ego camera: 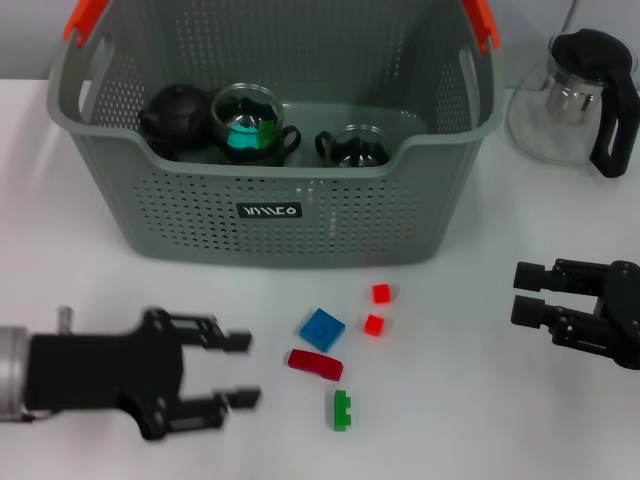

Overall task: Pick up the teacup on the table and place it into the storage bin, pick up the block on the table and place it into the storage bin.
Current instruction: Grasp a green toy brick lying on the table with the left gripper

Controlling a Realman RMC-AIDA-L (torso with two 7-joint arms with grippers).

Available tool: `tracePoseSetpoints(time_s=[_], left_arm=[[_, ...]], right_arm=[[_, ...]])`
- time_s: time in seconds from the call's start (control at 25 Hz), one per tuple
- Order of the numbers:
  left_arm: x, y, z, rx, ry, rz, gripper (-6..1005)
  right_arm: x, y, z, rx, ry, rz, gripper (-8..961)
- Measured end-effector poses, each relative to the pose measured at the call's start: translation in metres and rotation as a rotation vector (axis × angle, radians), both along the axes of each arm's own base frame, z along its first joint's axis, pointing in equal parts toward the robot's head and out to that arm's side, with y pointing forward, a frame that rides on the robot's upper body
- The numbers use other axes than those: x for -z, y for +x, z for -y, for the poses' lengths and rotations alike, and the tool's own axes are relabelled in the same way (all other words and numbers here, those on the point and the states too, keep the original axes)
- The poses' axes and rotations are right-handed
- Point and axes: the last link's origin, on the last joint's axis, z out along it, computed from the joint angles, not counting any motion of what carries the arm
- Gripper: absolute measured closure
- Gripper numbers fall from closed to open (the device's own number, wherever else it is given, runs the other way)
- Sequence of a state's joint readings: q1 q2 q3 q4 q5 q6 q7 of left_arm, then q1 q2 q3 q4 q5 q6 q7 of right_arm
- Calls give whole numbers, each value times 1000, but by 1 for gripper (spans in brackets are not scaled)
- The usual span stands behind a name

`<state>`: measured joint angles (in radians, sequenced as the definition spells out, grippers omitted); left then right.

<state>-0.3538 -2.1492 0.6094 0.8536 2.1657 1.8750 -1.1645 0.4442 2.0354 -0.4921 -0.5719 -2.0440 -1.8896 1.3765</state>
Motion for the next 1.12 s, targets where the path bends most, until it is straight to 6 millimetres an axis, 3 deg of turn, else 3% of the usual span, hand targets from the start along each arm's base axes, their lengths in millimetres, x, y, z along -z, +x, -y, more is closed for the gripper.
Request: tracePoseSetpoints(time_s=[0.16,0.36,0.8,1.12], left_arm=[[28,9,4,87,-96,-53,463],[53,16,-9,115,-123,-85,463],[90,11,-25,202,-55,-212,462],[103,13,-29,199,-53,-237,462]], right_arm=[[-1,-1,-3,0,7,5,423],[-1,-2,-4,-6,6,4,423],[0,-2,-3,2,10,-2,424],[-1,-1,-4,8,21,-7,424]])
